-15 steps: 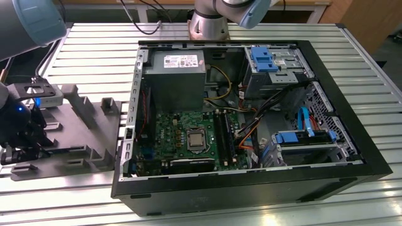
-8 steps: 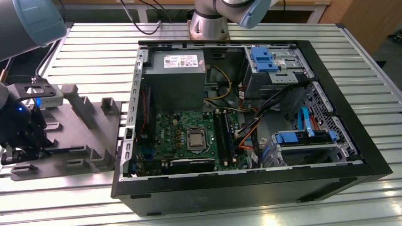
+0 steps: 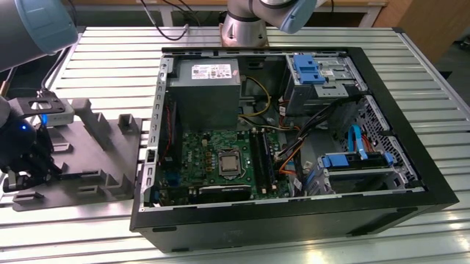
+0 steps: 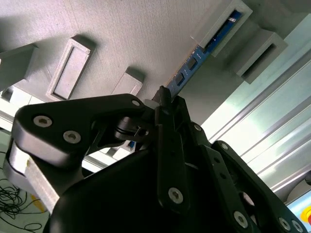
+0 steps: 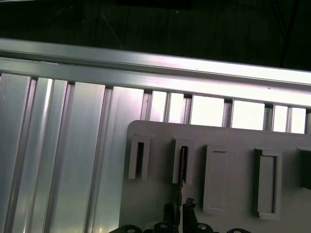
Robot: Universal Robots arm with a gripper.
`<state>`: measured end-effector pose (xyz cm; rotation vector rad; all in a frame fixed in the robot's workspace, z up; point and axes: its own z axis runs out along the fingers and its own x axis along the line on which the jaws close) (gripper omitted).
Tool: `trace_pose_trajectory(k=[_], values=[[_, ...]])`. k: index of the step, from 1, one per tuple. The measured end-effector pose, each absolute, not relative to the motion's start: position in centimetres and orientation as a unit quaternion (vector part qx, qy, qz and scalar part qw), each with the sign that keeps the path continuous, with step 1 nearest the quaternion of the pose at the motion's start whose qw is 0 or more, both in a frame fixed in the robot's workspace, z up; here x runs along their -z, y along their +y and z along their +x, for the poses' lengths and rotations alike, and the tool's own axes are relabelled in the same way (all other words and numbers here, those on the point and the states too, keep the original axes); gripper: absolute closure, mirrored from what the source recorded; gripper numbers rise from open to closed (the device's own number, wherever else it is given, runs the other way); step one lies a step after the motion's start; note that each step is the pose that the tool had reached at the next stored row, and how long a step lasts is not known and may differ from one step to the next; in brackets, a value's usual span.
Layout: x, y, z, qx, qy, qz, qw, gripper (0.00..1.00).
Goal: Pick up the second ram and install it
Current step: 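Pick up the second ram and move it above second insertion slot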
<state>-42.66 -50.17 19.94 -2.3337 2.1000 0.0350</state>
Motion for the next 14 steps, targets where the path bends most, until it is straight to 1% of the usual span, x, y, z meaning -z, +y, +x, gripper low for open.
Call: trace_pose_trajectory(k=[13, 14], values=[[-20.01, -50.16, -42.66, -0.011, 0.669, -0.743, 0.001, 0.79], [-20.01, -50.17, -42.66, -0.011, 0.669, -0.743, 0.001, 0.80]])
